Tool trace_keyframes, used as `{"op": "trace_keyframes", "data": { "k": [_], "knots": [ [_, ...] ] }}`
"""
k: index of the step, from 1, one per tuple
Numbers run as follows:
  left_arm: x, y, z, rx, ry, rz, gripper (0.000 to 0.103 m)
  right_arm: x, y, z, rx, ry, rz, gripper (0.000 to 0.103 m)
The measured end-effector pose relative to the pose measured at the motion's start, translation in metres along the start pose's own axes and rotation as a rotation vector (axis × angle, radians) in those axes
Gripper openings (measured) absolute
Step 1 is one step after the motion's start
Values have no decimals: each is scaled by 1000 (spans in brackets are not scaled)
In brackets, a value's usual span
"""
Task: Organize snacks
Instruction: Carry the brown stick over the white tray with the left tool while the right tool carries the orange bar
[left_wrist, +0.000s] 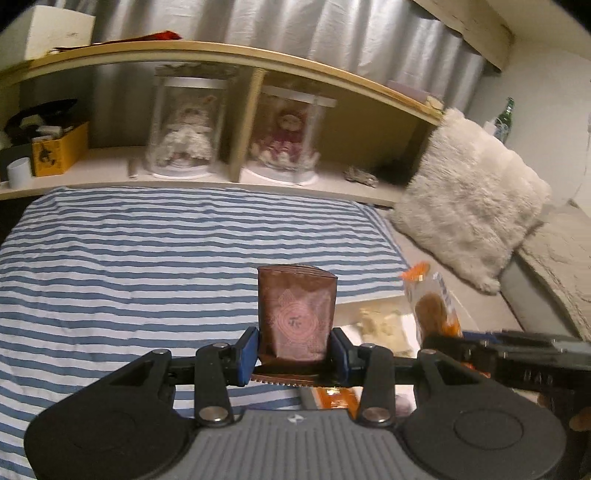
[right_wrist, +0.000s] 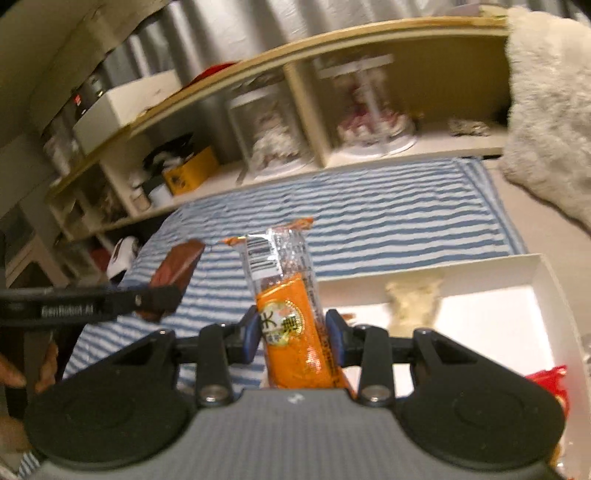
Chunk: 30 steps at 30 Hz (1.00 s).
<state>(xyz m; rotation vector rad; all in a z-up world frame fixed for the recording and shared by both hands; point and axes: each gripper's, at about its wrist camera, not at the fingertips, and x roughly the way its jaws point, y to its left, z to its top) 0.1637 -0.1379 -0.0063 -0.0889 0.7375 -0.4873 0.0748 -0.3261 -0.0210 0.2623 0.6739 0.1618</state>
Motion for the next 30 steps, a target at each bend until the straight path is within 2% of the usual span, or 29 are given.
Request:
{"op": "trace_keyframes", "data": {
  "k": [4, 12, 17, 25, 30],
  "knots": [
    [11, -21, -3, 11, 14, -27, 43, -7, -18, 4, 42, -44, -27, 44],
    [39, -59, -13, 6, 66, -88, 43, -15, -62, 0, 129, -94, -141, 44],
    [61, -80, -23, 13, 110, -120, 43, -11, -80, -1, 113, -113, -212, 44],
    [98, -90, -41, 62, 221, -126, 43, 19, -101, -3, -42, -68, -386, 44],
    [117, -81, -45, 90, 264, -91, 43, 50, -102, -13, -256, 9, -474, 44]
  ]
}}
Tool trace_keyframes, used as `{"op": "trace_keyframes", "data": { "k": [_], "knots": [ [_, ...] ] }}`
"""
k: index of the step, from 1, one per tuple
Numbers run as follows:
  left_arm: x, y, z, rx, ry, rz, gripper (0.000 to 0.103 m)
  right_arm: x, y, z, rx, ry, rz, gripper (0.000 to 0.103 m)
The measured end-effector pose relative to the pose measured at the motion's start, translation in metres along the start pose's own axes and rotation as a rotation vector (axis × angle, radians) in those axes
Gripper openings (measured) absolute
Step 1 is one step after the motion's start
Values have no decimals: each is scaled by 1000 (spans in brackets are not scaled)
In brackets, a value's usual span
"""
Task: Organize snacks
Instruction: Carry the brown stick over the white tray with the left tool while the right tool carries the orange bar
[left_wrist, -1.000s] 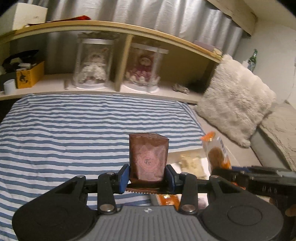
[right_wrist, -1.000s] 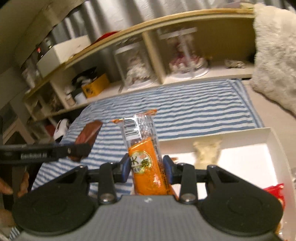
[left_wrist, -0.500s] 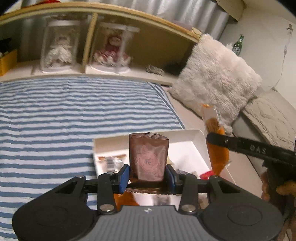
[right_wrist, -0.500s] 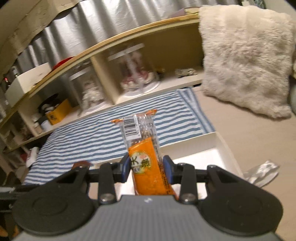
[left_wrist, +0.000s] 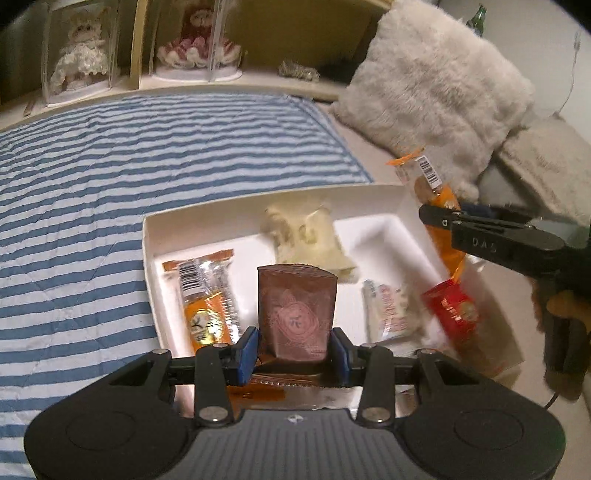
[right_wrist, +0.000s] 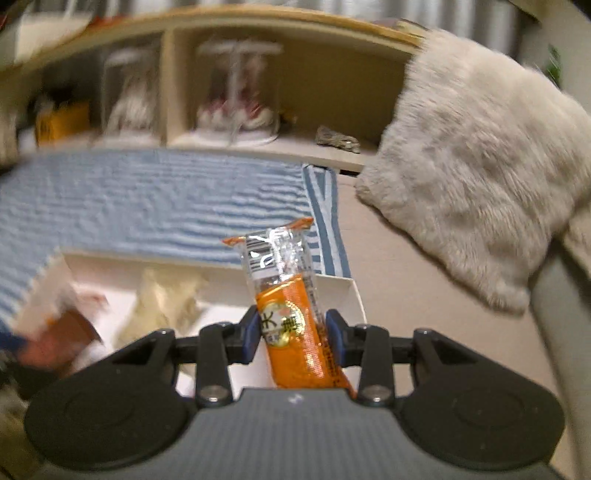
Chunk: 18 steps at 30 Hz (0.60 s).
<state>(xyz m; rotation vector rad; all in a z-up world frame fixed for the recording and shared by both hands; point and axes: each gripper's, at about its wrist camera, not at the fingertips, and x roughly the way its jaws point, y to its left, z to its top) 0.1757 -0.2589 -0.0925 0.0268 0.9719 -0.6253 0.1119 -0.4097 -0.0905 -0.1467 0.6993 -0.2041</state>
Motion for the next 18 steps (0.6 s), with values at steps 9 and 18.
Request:
{"op": "trace_keyframes", "data": {
  "k": [9, 18],
  "knots": [
    [19, -1, 5, 73, 65, -57, 44, 34, 31, -10, -159, 72, 2, 64],
    [32, -24, 16, 243, 84, -72, 44, 32, 0, -11, 40, 177, 13, 65]
  ]
}}
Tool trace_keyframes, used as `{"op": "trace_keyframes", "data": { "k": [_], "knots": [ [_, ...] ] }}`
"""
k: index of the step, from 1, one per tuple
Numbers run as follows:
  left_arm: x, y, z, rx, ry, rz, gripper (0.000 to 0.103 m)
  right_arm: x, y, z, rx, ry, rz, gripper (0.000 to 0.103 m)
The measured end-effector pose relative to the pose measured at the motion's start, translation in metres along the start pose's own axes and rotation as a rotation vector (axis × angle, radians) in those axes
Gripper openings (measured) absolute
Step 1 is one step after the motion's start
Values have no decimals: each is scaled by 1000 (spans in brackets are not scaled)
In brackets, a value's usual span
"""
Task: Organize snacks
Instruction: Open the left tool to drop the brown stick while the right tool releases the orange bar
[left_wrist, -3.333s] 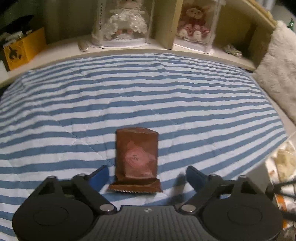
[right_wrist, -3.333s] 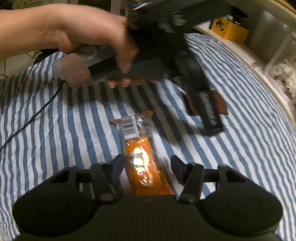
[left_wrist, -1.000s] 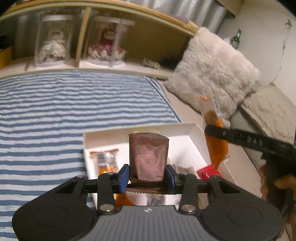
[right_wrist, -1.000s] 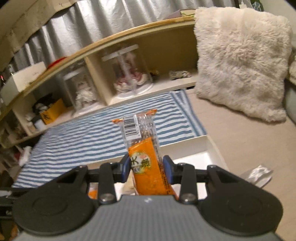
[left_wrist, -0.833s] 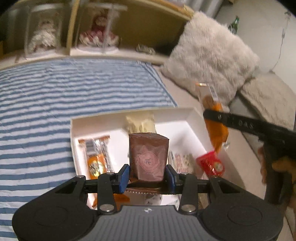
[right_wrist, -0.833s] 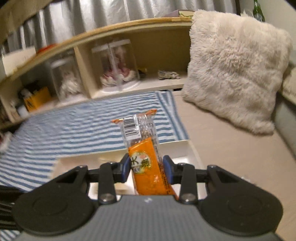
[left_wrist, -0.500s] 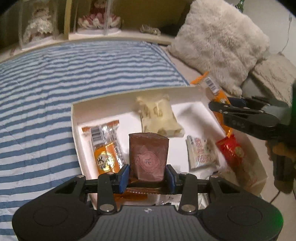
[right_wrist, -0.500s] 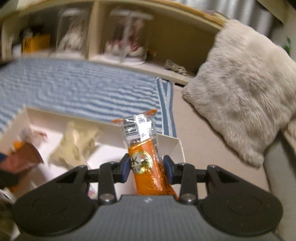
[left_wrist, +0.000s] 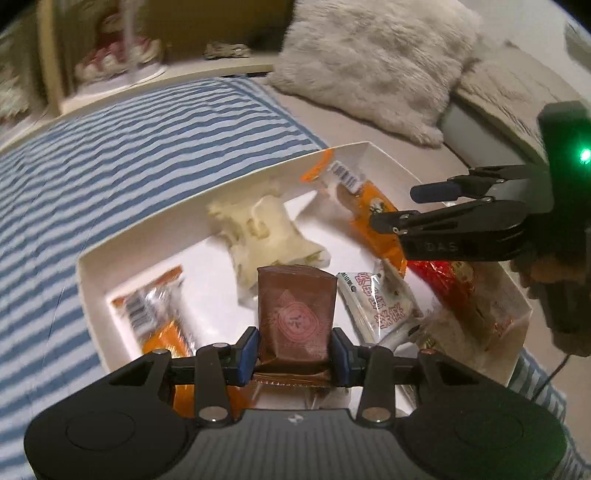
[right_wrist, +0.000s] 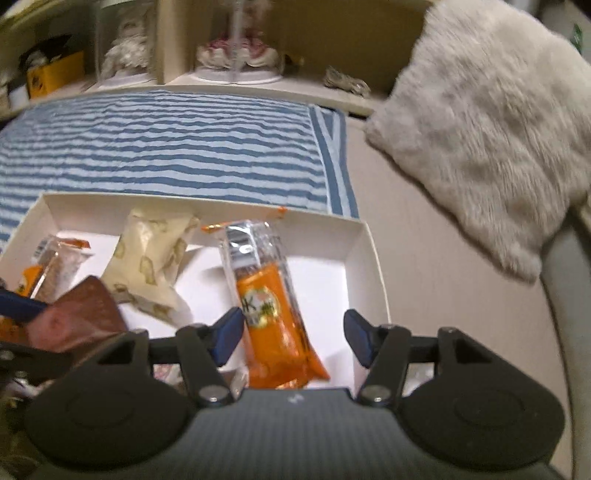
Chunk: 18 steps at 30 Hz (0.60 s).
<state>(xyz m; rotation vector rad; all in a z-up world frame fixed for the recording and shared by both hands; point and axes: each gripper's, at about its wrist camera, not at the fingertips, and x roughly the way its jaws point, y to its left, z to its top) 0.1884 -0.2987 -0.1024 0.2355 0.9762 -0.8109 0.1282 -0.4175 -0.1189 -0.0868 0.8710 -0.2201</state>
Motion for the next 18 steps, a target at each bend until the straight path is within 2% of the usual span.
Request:
{"op": "trace_keyframes", "data": {
  "k": [3, 5, 7, 13, 18],
  "knots": [
    [8, -1, 5, 21, 12, -37, 44, -3, -9, -3, 55, 22, 37, 63],
    [11, -2, 6, 45, 21, -74, 44, 0, -7, -4, 53, 41, 61, 61],
    [13, -3, 6, 66, 31, -79, 44, 4, -4, -7, 44, 59, 65, 58],
    [13, 9, 7, 85, 44, -23, 49, 7, -15, -7, 98, 50, -36, 56],
    [13, 14, 6, 111, 50, 49, 54, 9, -16, -7, 120, 35, -45, 56]
  ]
}}
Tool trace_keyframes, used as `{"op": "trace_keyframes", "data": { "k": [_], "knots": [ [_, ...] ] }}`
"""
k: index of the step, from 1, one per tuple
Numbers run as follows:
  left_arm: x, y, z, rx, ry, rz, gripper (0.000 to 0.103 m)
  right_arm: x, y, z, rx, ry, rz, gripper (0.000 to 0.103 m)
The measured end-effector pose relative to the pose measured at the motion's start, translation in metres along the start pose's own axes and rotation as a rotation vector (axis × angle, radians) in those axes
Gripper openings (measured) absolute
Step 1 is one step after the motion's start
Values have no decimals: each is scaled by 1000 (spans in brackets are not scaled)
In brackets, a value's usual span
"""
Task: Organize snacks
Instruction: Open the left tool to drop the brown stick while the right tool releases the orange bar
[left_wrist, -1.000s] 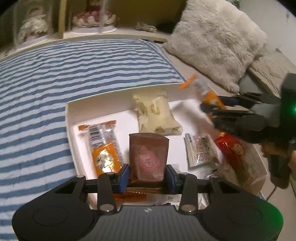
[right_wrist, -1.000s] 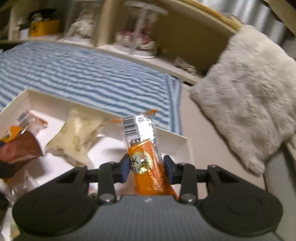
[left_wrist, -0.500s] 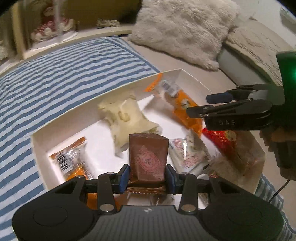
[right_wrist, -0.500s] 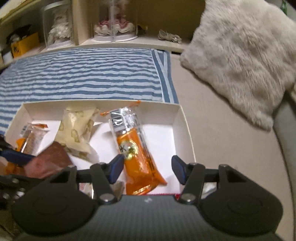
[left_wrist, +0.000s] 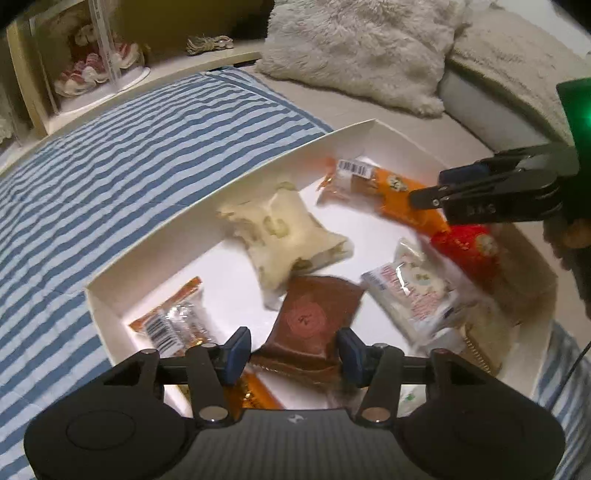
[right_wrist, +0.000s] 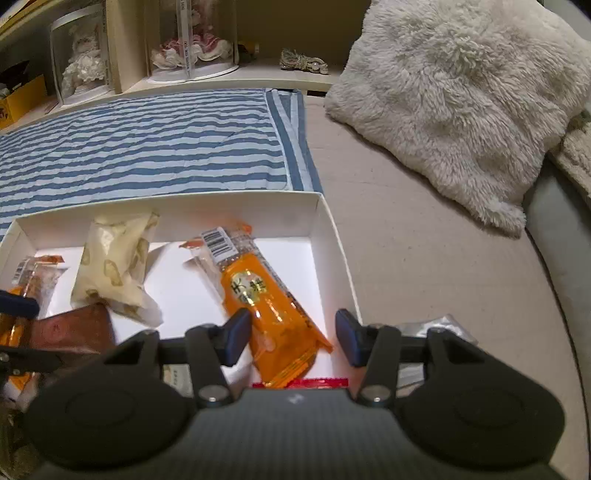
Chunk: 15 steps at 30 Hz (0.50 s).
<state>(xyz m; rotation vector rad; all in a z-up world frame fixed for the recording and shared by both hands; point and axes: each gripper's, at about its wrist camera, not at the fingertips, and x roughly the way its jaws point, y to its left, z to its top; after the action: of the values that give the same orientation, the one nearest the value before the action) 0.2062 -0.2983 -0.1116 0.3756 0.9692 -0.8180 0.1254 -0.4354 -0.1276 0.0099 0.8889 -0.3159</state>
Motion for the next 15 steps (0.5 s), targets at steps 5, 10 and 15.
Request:
{"op": "trace_keyframes", "data": {
  "k": [5, 10, 15],
  "knots": [
    [0, 5, -4, -16, -5, 10, 54, 1, -5, 1, 47, -19, 18, 53],
    [-1, 6, -5, -45, -20, 5, 54, 8, -4, 7, 53, -48, 16, 48],
    [-2, 9, -5, -74, -33, -4, 54, -3, -10, 15, 106, -136, -13, 43]
  ]
}}
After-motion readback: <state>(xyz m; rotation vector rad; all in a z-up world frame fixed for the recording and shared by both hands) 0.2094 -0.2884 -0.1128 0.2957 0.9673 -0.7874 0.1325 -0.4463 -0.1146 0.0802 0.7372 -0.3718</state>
